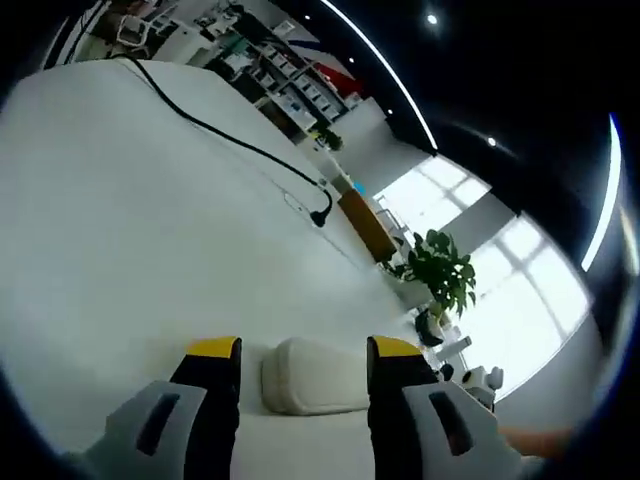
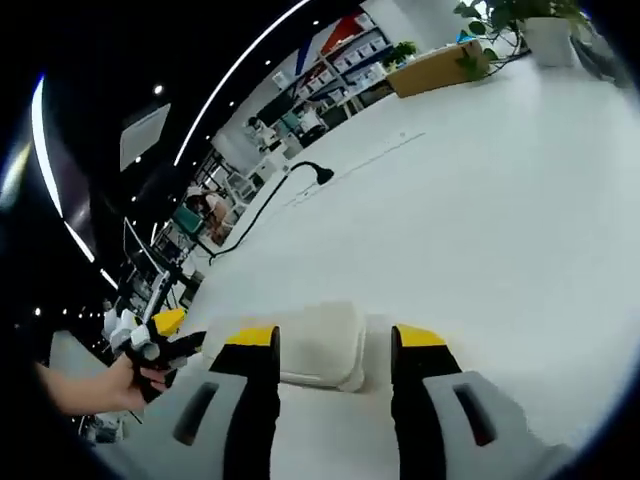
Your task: Arrange the utensils inside the cutlery case until each visible utensil rests in its matching compartment.
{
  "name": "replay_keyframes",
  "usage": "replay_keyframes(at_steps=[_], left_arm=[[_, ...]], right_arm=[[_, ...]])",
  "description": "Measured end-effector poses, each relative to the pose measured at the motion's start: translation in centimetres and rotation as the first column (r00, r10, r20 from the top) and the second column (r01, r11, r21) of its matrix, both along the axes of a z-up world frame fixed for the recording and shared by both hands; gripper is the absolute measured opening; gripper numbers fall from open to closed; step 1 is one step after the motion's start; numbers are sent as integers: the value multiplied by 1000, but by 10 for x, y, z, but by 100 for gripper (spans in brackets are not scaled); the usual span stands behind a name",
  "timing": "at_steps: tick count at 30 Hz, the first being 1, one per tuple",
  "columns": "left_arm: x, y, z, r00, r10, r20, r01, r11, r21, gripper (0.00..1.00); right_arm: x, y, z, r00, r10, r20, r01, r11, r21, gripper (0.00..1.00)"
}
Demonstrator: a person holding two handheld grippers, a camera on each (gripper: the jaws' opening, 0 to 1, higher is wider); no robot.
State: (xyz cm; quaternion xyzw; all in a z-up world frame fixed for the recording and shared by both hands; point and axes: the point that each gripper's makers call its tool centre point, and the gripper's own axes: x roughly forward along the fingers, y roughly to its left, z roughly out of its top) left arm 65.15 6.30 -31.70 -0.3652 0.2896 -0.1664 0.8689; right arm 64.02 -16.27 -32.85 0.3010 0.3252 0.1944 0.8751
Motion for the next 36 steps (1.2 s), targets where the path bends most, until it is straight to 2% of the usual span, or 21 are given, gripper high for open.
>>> replay_keyframes(at_steps=[1,2,4,8,11,13,17,20,22,23,24,25,26,27,28,30,32,34,36], left_arm=[[0,0,0,1000,3,2,-3,1000,-5,44],[1,-1,2,1000,10,21,-10,1000,-17,41],[2,-3,0,1000,14,19,-14,1000,-18,39],[4,-5,-1,999,36,37,-34,999,-34,39],[1,-10,-6,1000,26,17,-25,998,-50,38],[0,-12,-7,999,24,26,-23,998,-51,41],[-4,-14,-12,1000,2,25,-1,1000,-29,40],[-5,-10,-14,999,28,18,-27,998,-65,38],[-5,-8,-15,999,32,17,-31,997,-64,35],[-6,-9,-16,1000,14,24,-13,999,-52,32],[-6,-8,-18,999,17,29,-16,999,-33,29],[-9,-3,-25,1000,-6,22,6,999,36,25],[-7,-7,-19,1000,2,27,-1,1000,-19,25],[-7,-6,-21,1000,7,15,-7,1000,-26,25],[-8,-5,-20,1000,-2,18,3,1000,-19,25],[-8,-5,-20,1000,-9,16,9,1000,-20,25],[-8,-4,-21,1000,-13,17,14,1000,-15,24],[-8,-3,-21,1000,2,13,-2,1000,-15,23],[-8,-2,-20,1000,7,19,-6,1000,-21,22]], right_arm=[[1,-2,4,1000,-19,24,18,1000,20,36],[1,-5,4,999,-35,22,35,999,24,32],[0,-5,3,999,-41,12,40,998,51,26],[-2,0,-2,1000,-20,7,20,1000,21,20],[-2,1,-3,1000,-28,8,27,999,28,22],[2,4,3,998,-57,23,55,995,82,26],[2,3,-3,998,-44,34,44,999,15,22],[0,4,-5,999,-39,10,38,998,41,18],[-2,6,-5,1000,-25,16,24,999,21,19],[-3,5,-7,999,-17,27,17,1000,-8,18],[-3,5,-6,999,-22,30,23,1000,-6,18],[-2,6,-5,999,-17,37,17,1000,-14,18],[-3,5,-5,999,-13,39,13,1000,-21,18],[-3,6,-5,999,-12,43,14,1000,-28,18],[-4,6,-4,999,-12,51,15,999,-45,18],[-2,5,-1,993,51,107,-34,987,-155,17],[-2,7,0,991,76,110,-53,979,-195,17],[-2,8,-1,995,54,78,-41,987,-158,16],[-2,5,-2,996,52,72,-41,989,-141,15]])
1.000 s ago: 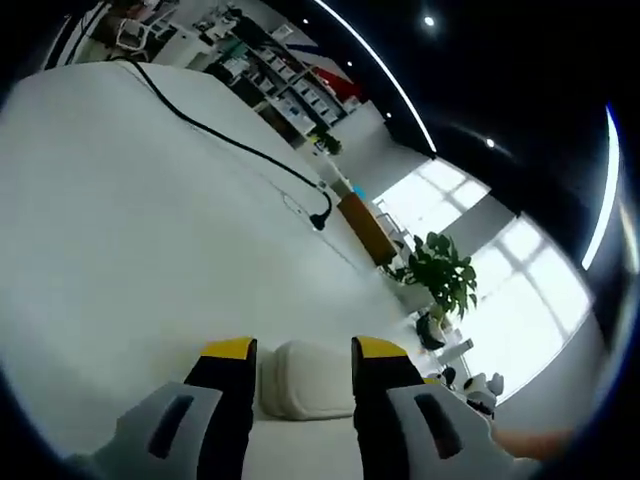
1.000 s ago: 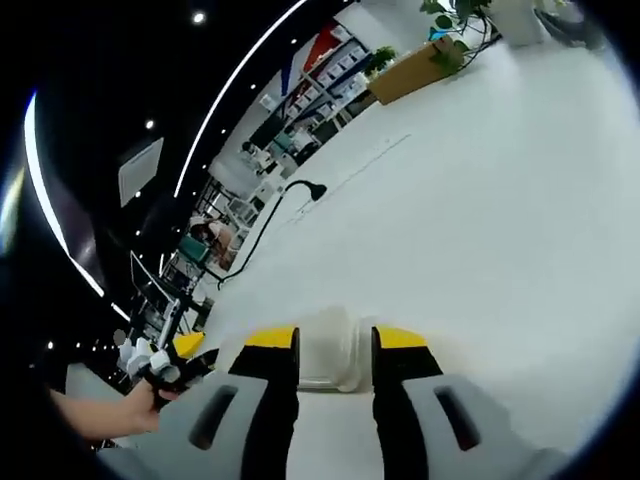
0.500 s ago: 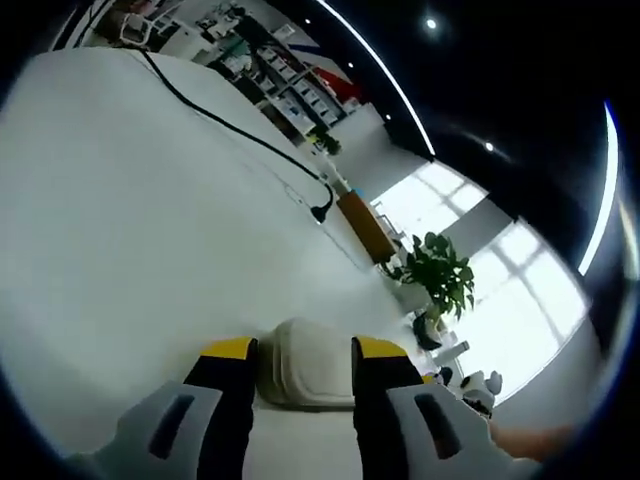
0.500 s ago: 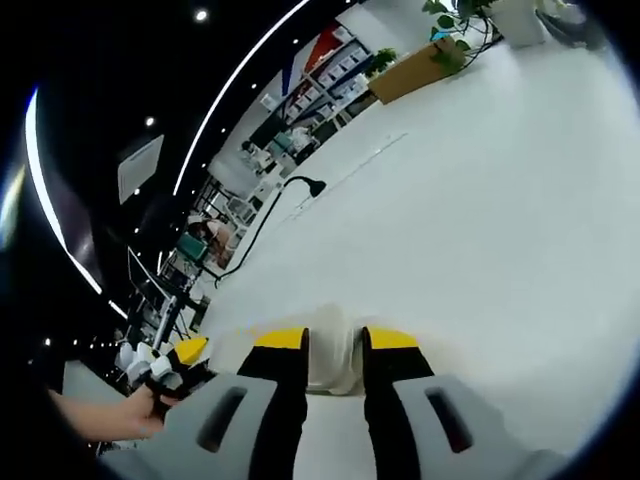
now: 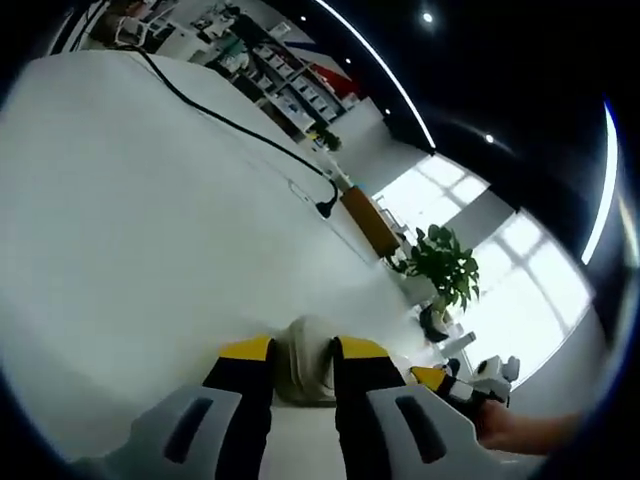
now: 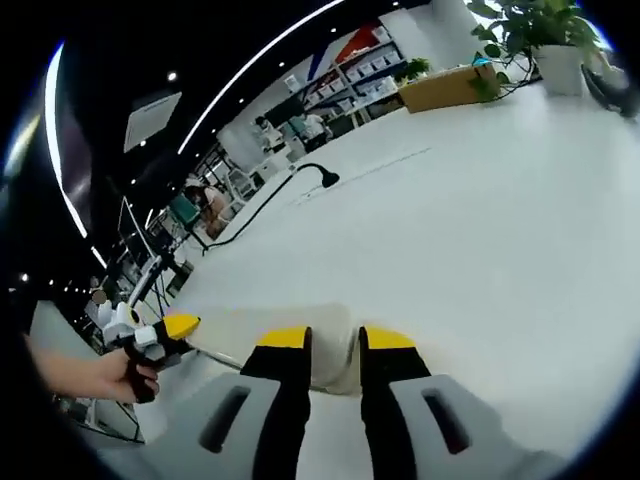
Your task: Arrange the utensils inside the cutlery case until each visible utensil rests in its matching compartment.
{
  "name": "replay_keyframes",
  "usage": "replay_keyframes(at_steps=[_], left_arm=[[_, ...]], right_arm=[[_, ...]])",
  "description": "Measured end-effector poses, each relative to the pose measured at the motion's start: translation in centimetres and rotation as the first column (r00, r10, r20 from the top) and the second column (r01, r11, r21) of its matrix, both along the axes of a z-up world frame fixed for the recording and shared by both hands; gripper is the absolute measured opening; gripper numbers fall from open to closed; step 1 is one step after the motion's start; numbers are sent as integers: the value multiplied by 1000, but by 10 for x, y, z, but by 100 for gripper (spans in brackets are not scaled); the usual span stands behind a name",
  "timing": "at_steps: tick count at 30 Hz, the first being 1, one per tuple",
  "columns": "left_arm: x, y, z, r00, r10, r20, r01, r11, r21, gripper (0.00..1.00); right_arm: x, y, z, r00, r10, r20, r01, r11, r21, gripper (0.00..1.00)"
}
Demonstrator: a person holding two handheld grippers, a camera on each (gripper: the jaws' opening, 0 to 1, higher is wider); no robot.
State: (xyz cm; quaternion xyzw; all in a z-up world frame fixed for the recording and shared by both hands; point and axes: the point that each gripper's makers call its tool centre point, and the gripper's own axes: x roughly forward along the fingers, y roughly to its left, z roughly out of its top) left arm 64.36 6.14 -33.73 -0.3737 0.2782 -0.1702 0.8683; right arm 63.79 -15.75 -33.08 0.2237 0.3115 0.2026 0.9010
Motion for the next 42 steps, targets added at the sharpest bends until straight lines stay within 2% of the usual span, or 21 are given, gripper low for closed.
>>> replay_keyframes(at_steps=[4,7,9,12,15,17,18,19,20,21,22,24,26,28,29,32,33,35,36,40,42], left_arm=[[-1,4,0,1000,15,0,-15,1000,-15,19],[-1,-3,-1,999,35,-6,-35,999,-31,18],[-1,-2,-2,999,38,21,-38,999,-13,17],[1,2,-3,996,82,27,-81,995,-51,16],[0,4,-2,995,103,5,-102,988,-116,18],[-1,4,-1,995,97,14,-96,990,-105,19],[-3,5,0,994,105,10,-104,990,-100,19],[-5,7,-2,992,123,2,-123,988,-96,20],[-7,6,-2,992,123,2,-122,987,-106,20],[-11,3,-2,994,113,9,-112,988,-106,19],[-13,2,-2,994,108,20,-106,989,-101,19],[-13,4,-2,993,115,18,-112,986,-121,19],[-12,5,-3,993,118,-11,-118,983,-144,18],[-12,5,-2,994,105,-9,-105,986,-129,17],[-12,4,-2,996,88,2,-87,992,-97,17],[-12,6,4,995,103,2,-102,988,-112,9],[-9,8,6,994,108,6,-107,988,-115,8],[-9,6,4,996,93,-1,-93,990,-102,8],[-9,6,4,997,77,17,-76,994,-76,8],[-11,6,4,992,124,24,-121,987,-103,8],[-11,6,5,990,136,33,-132,987,-93,7]], right_arm=[[-1,1,0,1000,0,4,0,1000,-4,14],[-1,1,0,1000,-13,13,13,1000,4,14],[0,0,-1,999,-28,17,27,1000,14,14],[1,0,-1,999,-35,16,35,999,9,14],[1,-2,-5,994,-94,-55,101,985,142,16],[-2,-4,-5,993,-108,-57,117,975,191,16],[-6,-4,-6,990,-115,-85,132,964,229,16],[-11,-4,-9,978,-137,-155,178,940,291,18],[-16,-4,-10,978,-131,-163,176,937,302,17],[-18,-6,-9,986,-130,-107,156,948,279,17],[-21,-5,-8,989,-122,-87,142,952,273,18],[-26,-5,-6,988,-132,-85,151,947,284,17],[-25,-5,-5,984,-147,-100,171,940,296,16],[-25,-4,-4,983,-150,-105,174,942,287,16],[-25,-4,-4,984,-146,-102,169,946,276,15],[-25,-3,-4,985,-134,-109,158,952,263,15],[-26,-3,-3,989,-111,-101,133,962,237,14],[-26,-2,-4,987,-110,-115,135,961,242,14],[-25,-2,-4,988,-107,-115,132,963,236,14],[-26,-1,-5,986,-128,-108,150,959,239,14],[-26,-1,-5,986,-134,-101,154,961,229,14]])
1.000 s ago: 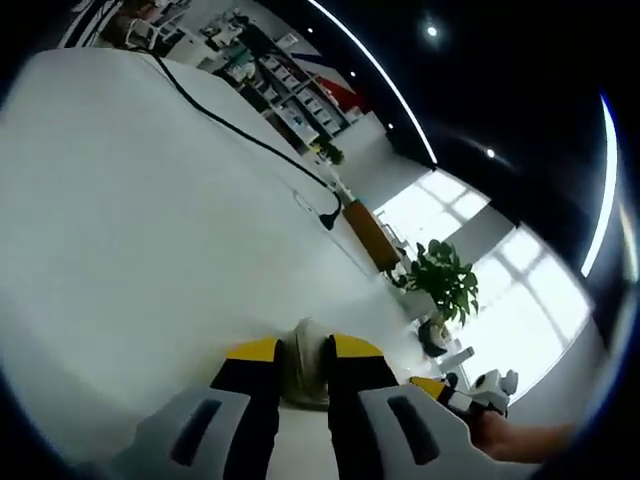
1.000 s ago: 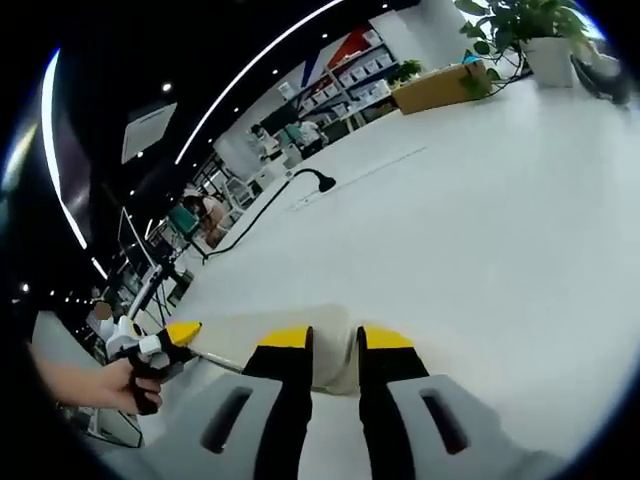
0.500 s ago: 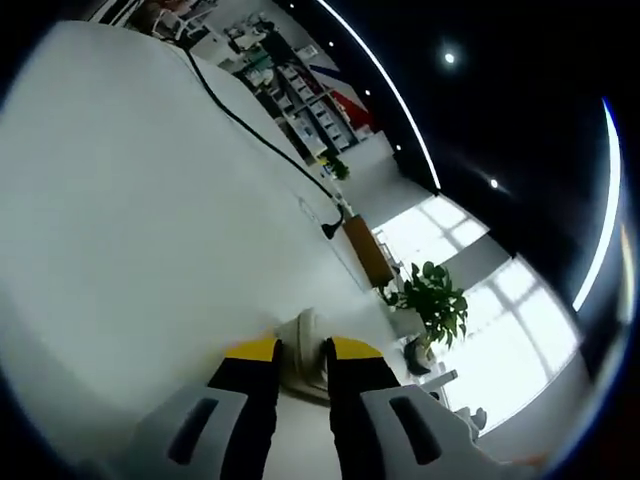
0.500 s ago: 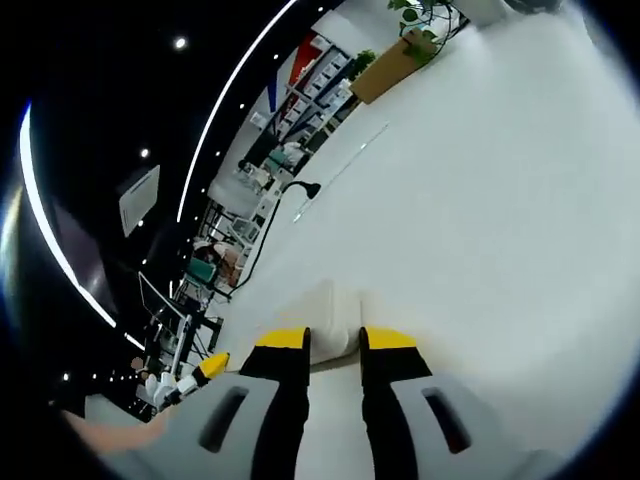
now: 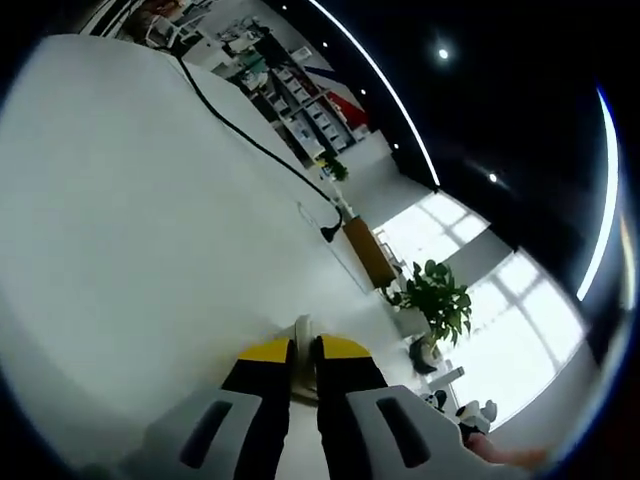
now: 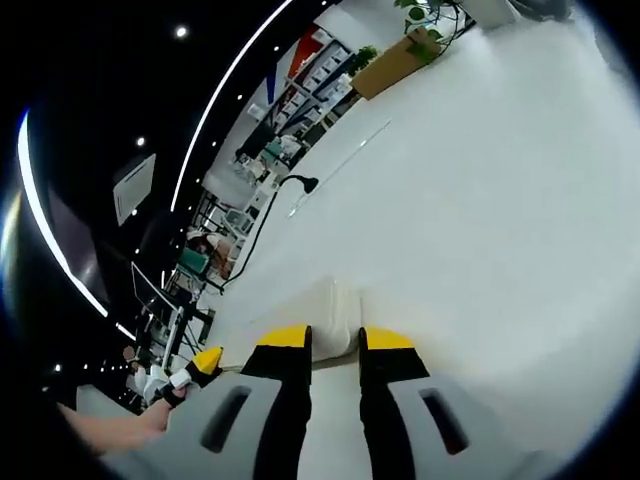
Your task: Arrange the utensils inside the cutlery case until each visible utensil rests in its matching compartment.
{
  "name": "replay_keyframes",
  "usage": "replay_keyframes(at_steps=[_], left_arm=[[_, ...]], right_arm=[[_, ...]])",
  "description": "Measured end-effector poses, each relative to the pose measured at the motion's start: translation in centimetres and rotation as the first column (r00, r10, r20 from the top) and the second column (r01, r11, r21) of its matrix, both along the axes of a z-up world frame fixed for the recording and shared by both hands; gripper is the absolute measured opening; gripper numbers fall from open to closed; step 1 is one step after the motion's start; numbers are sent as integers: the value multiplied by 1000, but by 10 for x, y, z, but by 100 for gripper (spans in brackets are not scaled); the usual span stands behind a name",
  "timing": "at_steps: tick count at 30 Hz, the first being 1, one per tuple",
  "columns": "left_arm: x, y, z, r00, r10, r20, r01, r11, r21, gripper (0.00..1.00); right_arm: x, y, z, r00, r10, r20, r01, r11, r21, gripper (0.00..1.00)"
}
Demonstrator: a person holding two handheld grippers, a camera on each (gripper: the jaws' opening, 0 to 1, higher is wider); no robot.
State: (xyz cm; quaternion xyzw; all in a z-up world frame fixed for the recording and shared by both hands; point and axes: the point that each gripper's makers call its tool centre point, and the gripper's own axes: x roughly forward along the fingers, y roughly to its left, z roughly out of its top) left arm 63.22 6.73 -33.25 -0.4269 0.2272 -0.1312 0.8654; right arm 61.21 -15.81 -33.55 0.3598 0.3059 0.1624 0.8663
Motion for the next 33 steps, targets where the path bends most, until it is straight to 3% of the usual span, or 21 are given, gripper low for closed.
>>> replay_keyframes(at_steps=[2,4,5,6,7,8,10,11,14,17,18,20,23,26,31,33], left_arm=[[1,0,1,1000,-2,1,2,1000,21,7],[1,0,1,1000,6,-30,-8,998,-70,6],[1,2,0,1000,-15,-8,15,1000,17,7],[2,1,1,1000,0,-11,0,1000,-2,7],[1,1,1,998,33,-55,-39,991,-125,8],[-1,2,1,997,23,-75,-36,983,-181,9],[-3,7,-1,999,11,-37,-15,991,-130,10],[-6,4,0,997,10,-75,-24,980,-196,9],[-8,7,-1,998,30,-53,-39,982,-185,11],[-14,4,-7,997,2,-75,-15,986,-166,16],[-12,5,-6,999,0,-34,-5,989,-146,16],[-11,6,-8,999,4,-43,-11,988,-155,15],[-9,7,-2,1000,-1,2,1,996,-85,11],[-7,9,-6,1000,2,-23,-4,994,-113,8],[-7,21,-3,1000,-1,-12,0,997,-78,10],[-6,32,-5,998,39,-56,-45,992,-118,10]], right_arm=[[0,0,0,1000,-5,-2,5,1000,-3,14],[1,0,-1,1000,-8,0,8,1000,-5,14],[1,-1,-1,1000,-13,-1,13,1000,-1,14],[1,-1,-1,1000,-16,-2,16,1000,3,14],[2,-2,-1,1000,-21,-7,21,1000,10,15],[2,-2,-1,999,-27,-25,27,999,34,15],[3,1,-1,999,-26,-46,28,999,43,16],[4,1,-1,998,-31,-45,33,999,40,16],[4,3,-1,998,-50,-37,52,998,37,16],[3,4,0,998,-59,-36,60,998,34,16],[1,6,0,999,-31,-22,31,1000,-1,16],[0,9,0,999,-26,-33,26,1000,4,16],[-2,9,0,999,-41,-28,41,999,2,16],[-3,9,0,998,-63,-19,63,998,-15,16],[-9,23,0,998,-48,-29,47,998,-40,17],[-9,31,0,1000,-3,-22,2,997,-73,19]])
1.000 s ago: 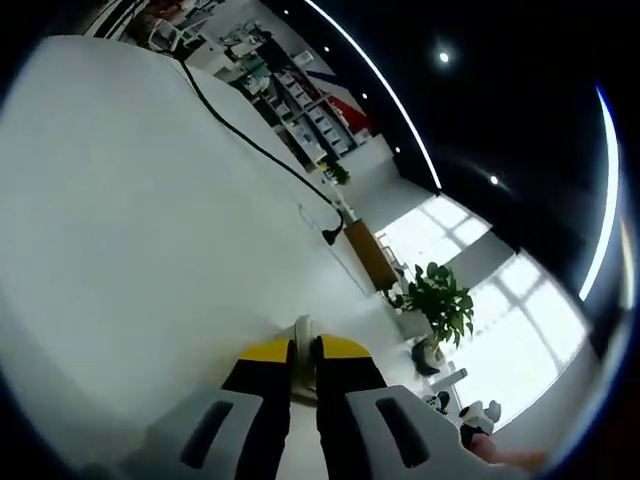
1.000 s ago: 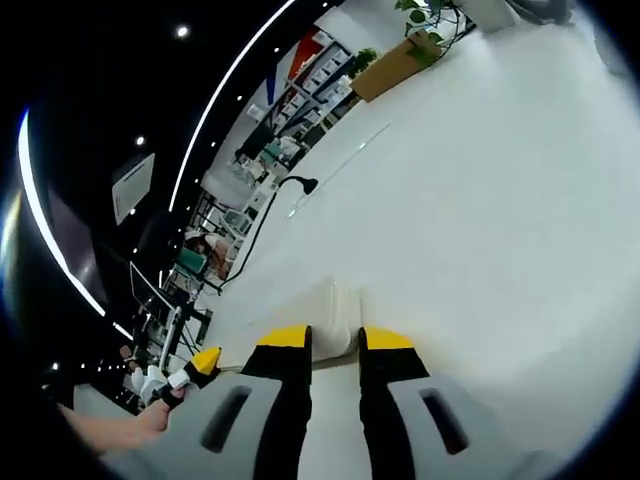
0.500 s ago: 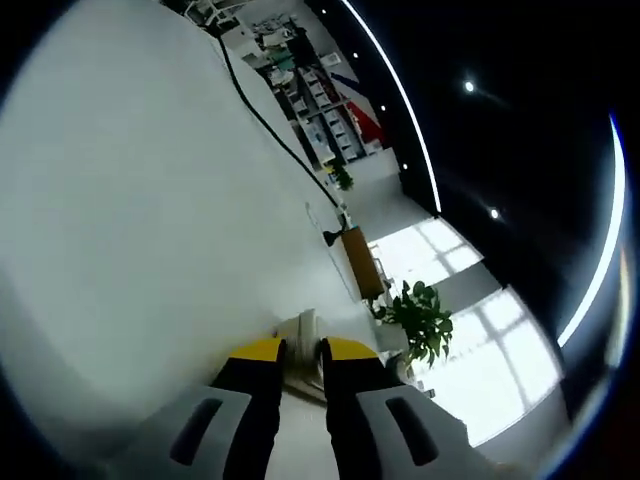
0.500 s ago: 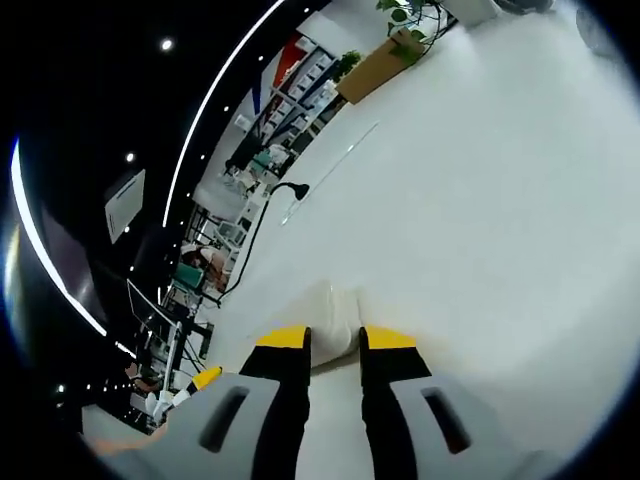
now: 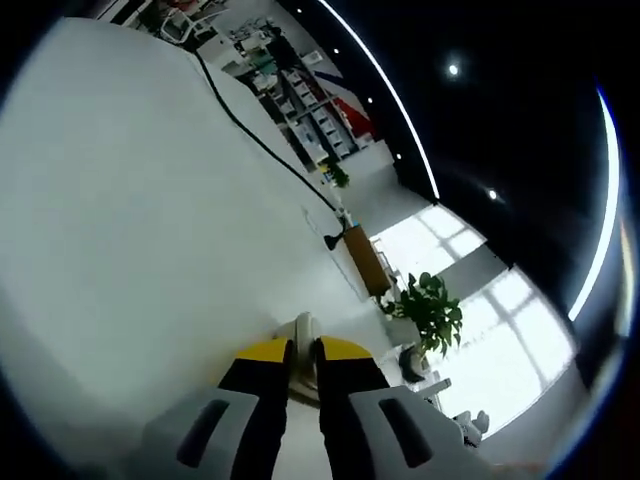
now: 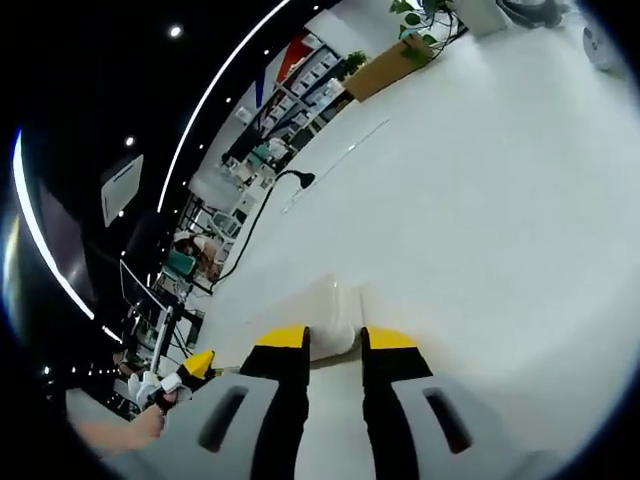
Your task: Arrange the utensils inside the cutlery case until each visible utensil rests in its matching compartment.
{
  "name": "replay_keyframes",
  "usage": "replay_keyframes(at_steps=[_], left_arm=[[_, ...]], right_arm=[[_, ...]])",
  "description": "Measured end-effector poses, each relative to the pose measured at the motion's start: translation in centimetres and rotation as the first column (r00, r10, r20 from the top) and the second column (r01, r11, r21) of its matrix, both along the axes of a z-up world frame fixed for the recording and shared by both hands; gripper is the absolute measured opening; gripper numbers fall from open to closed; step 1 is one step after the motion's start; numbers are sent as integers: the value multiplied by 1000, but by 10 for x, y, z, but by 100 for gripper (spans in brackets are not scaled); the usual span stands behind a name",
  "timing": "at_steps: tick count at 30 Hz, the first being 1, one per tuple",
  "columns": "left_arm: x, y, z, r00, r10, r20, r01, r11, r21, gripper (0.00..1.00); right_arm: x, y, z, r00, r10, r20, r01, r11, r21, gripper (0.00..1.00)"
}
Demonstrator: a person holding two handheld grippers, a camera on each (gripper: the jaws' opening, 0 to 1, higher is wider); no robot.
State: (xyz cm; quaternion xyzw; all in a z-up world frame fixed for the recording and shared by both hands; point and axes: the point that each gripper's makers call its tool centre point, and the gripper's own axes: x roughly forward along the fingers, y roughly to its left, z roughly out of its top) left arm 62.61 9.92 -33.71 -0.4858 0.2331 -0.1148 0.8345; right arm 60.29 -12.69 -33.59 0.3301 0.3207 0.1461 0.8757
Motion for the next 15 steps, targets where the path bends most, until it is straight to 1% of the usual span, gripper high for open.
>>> replay_keyframes(at_steps=[1,2,3,4,6,7,8,9,10,11,12,13,14,15], left_arm=[[0,3,1,1000,-13,13,12,1000,17,10],[0,5,1,1000,-19,13,18,999,28,10],[1,9,1,1000,-20,10,20,999,33,11],[0,9,2,1000,-23,0,23,999,30,11],[-1,12,5,1000,-28,-3,28,999,30,13],[-1,14,5,1000,-18,-24,19,1000,6,19],[1,17,12,1000,-4,-10,4,1000,10,30],[2,19,14,1000,8,-24,-8,1000,-3,41],[1,19,23,1000,10,-6,-10,1000,-1,49],[2,19,34,999,-3,39,2,1000,7,54],[-4,12,43,998,-61,34,62,998,-17,55],[-8,9,49,994,-103,31,103,994,-25,56],[-11,7,55,990,-132,46,132,991,-4,58],[-14,8,62,986,-152,61,151,988,24,60]], right_arm=[[3,5,0,1000,-7,-7,7,1000,-2,20],[3,8,-1,1000,0,-20,0,1000,-3,21],[10,6,-2,1000,-5,-20,4,1000,-26,21],[12,8,-2,1000,1,-16,-2,1000,-27,21],[12,8,-2,999,-12,-40,12,1000,-13,21],[15,6,-3,998,-32,-61,33,999,12,21],[17,4,-2,995,-56,-86,61,997,49,21],[17,2,3,996,-58,-67,63,995,73,23],[20,-7,10,995,-100,-30,102,992,69,29],[17,-12,14,993,-118,-27,120,990,69,40],[13,-14,22,994,-110,-25,111,991,75,46],[9,-15,28,994,-104,-22,106,991,77,49],[7,-15,36,996,-89,-14,90,994,68,48],[0,-12,45,998,-59,11,59,998,38,46]])
